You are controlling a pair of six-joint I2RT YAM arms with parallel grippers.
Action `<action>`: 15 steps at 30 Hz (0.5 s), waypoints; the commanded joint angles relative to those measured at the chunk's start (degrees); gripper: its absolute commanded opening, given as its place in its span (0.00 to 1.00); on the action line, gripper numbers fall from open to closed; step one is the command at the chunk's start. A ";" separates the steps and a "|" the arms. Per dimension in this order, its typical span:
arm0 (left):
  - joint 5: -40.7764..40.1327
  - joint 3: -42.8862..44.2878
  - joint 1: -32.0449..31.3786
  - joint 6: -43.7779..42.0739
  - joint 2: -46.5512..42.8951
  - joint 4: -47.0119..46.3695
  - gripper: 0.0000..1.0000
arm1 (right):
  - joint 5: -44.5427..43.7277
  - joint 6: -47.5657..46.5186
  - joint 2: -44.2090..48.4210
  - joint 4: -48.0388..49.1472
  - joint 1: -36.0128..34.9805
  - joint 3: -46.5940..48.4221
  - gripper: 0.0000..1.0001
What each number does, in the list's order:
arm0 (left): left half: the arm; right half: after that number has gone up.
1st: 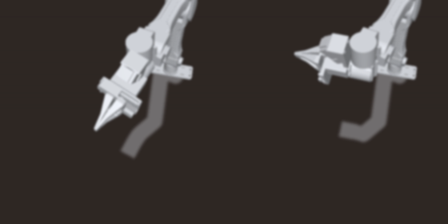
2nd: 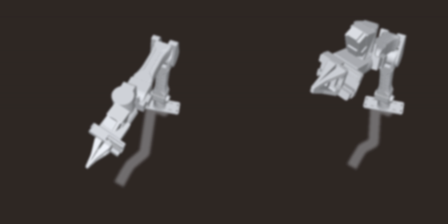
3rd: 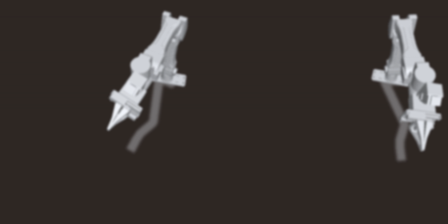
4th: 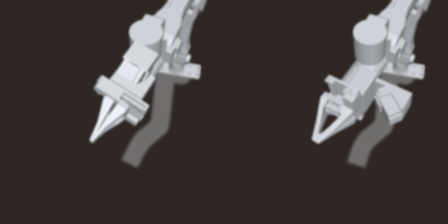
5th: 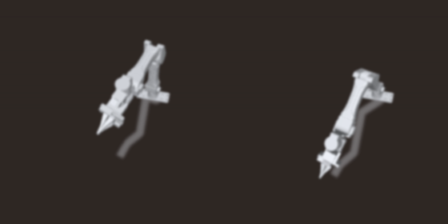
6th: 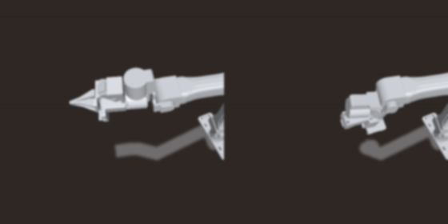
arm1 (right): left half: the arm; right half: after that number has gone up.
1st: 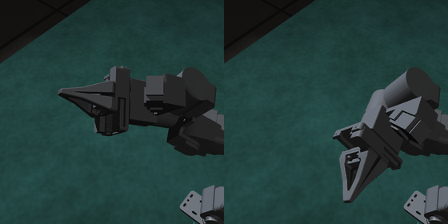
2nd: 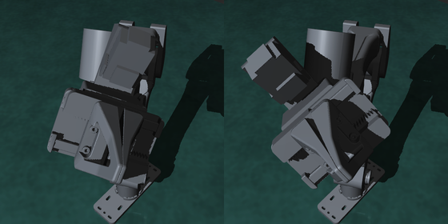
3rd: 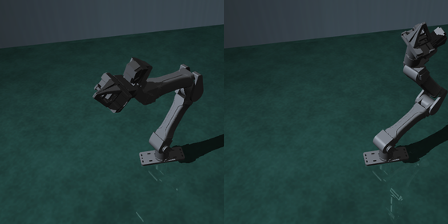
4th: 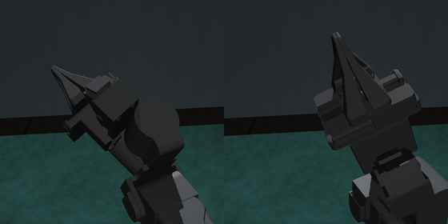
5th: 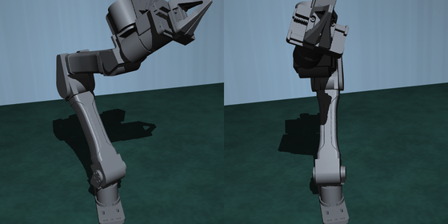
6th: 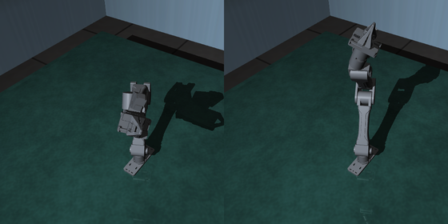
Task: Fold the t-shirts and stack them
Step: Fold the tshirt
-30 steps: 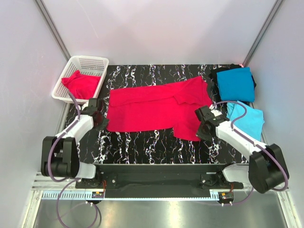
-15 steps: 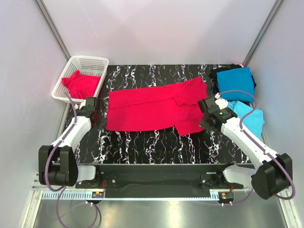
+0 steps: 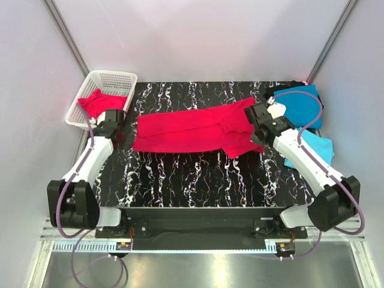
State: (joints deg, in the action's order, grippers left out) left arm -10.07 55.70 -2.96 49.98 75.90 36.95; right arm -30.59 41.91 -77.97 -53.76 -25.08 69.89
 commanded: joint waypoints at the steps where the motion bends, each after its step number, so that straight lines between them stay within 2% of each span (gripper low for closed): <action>1: -1.98 4.41 0.06 -0.23 2.41 -0.04 0.00 | -6.06 -1.65 -2.00 -1.09 -0.23 5.08 0.00; 6: -1.89 8.80 -0.03 0.03 6.62 0.14 0.00 | -6.50 -4.28 -7.01 -0.82 2.40 10.70 0.00; 15: -1.10 18.47 -0.03 -0.93 16.73 0.49 0.00 | 1.05 -13.51 -17.82 6.82 9.34 19.05 0.00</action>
State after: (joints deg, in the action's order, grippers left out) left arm -10.31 69.34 -2.98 49.95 90.28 37.93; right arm -31.51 32.80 -93.32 -50.85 -17.34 84.90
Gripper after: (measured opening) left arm 0.020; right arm 0.018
